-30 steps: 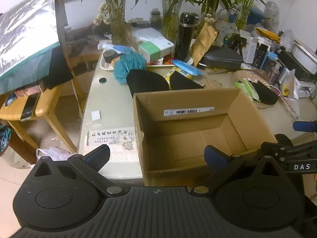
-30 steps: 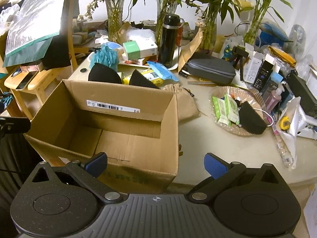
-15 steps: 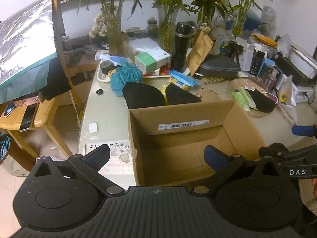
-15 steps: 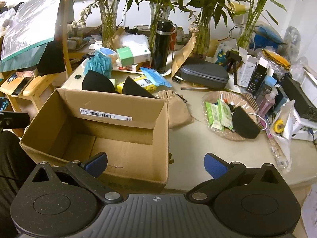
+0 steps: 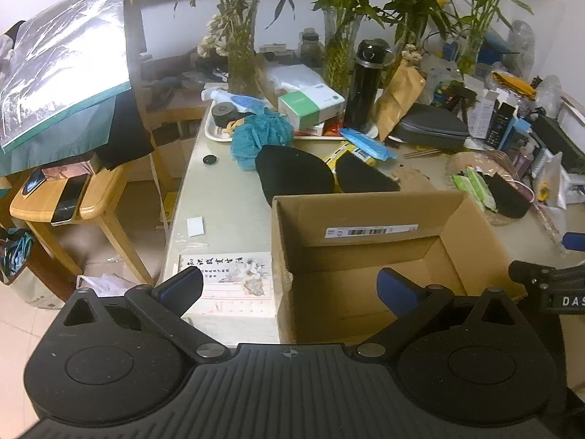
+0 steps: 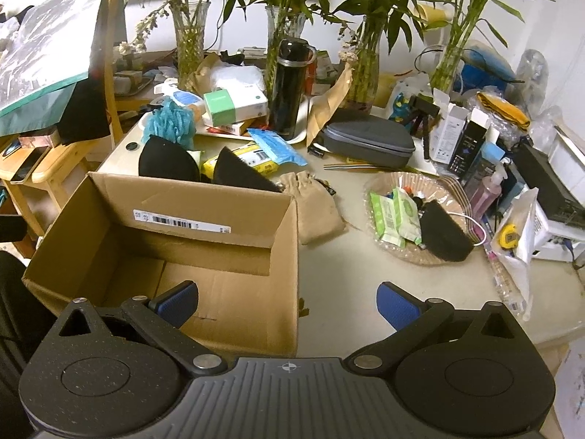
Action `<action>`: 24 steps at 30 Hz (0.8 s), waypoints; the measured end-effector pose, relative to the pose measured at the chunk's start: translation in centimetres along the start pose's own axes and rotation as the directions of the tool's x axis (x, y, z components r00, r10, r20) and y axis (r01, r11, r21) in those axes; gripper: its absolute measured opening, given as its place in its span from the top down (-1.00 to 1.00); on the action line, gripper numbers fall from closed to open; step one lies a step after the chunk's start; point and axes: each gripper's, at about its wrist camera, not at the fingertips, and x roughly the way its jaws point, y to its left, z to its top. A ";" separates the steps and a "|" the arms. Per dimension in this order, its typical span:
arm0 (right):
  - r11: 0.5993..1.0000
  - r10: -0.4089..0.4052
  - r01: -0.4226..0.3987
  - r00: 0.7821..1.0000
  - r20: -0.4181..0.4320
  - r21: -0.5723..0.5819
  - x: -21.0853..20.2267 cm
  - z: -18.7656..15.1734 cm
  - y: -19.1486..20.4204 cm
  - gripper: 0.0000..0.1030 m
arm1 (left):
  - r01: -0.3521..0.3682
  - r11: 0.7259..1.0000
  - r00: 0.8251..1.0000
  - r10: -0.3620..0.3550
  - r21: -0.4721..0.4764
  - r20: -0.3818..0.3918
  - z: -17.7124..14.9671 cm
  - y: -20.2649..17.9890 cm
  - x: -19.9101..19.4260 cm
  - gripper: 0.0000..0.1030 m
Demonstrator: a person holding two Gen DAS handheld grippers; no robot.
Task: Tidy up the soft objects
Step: 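Move the left tool toward the black foam pad while the right tool approaches the beige pouch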
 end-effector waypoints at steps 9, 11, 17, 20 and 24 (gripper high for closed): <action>1.000 -0.023 0.023 1.000 0.003 0.018 1.3 1.2 -0.7 -1.00 | -0.005 1.000 1.000 0.005 0.000 -0.013 0.3 0.7 0.8 -1.00; 0.999 -0.036 0.036 0.999 0.004 0.021 1.6 1.5 -1.0 -1.00 | -0.005 1.000 1.000 0.005 0.003 -0.015 0.4 0.8 0.9 -1.00; 0.999 -0.022 0.020 0.999 0.030 0.043 2.5 2.5 -2.3 -1.00 | 0.003 1.000 1.000 -0.003 0.003 0.004 0.9 1.7 1.3 -1.00; 0.998 -0.013 0.011 0.999 0.035 0.054 3.0 3.0 -3.2 -1.00 | 0.018 1.000 1.000 -0.018 -0.003 0.007 1.3 2.3 1.5 -1.00; 0.996 0.043 -0.047 0.997 0.058 0.080 3.6 3.3 -4.5 -1.00 | 0.041 0.999 0.999 -0.041 -0.001 0.021 1.7 2.8 1.9 -1.00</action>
